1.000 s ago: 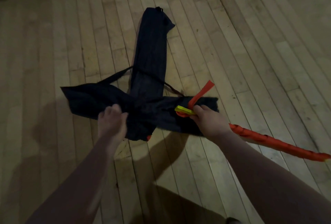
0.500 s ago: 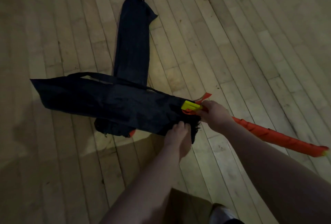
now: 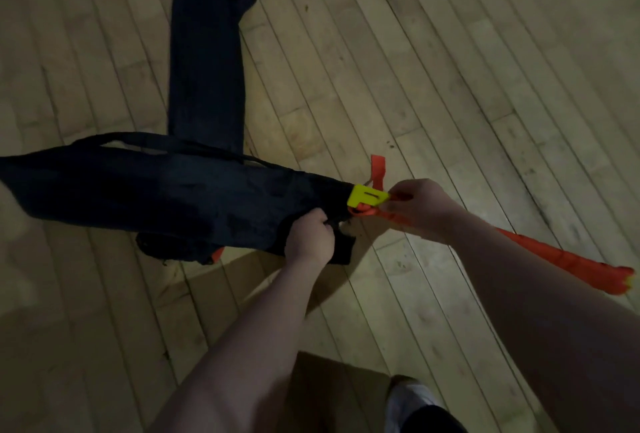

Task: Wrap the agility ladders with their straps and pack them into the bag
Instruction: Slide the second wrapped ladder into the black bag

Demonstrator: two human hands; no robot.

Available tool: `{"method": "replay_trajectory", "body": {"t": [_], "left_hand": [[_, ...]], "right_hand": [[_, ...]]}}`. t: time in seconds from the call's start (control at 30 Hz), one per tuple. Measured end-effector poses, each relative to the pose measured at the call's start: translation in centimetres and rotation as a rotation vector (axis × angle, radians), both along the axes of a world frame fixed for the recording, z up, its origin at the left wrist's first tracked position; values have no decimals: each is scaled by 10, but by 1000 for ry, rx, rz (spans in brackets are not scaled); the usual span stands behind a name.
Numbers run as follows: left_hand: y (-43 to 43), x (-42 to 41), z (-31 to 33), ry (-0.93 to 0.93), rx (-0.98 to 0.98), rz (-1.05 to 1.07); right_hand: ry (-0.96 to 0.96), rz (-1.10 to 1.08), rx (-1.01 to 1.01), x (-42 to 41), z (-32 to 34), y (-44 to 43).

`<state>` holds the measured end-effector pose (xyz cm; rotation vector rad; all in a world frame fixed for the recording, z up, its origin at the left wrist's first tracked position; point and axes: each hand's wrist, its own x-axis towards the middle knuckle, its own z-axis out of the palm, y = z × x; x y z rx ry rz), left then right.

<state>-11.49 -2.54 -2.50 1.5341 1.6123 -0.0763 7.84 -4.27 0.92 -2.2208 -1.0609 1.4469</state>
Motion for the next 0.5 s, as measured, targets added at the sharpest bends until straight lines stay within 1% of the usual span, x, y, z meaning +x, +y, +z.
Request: {"method": "replay_trajectory", "body": {"t": [0.03, 0.1, 0.17, 0.27, 0.37, 0.47, 0.5], "left_hand": [[0, -2, 1, -83, -79, 100], [0, -6, 5, -238, -226, 280], [-2, -10, 8, -316, -291, 374], [-5, -16, 13, -364, -275, 392], [-2, -21, 19, -377, -250, 422], [4, -25, 23, -398, -315, 524], [5, -27, 23, -402, -330, 526]], "right_hand": [[17, 39, -34, 5, 6, 2], [15, 222, -172, 15, 21, 7], [86, 340, -296, 18, 31, 10], [183, 399, -434, 10, 35, 7], [174, 459, -514, 0, 28, 4], [245, 475, -589, -4, 21, 4], [282, 476, -620, -6, 20, 5]]}}
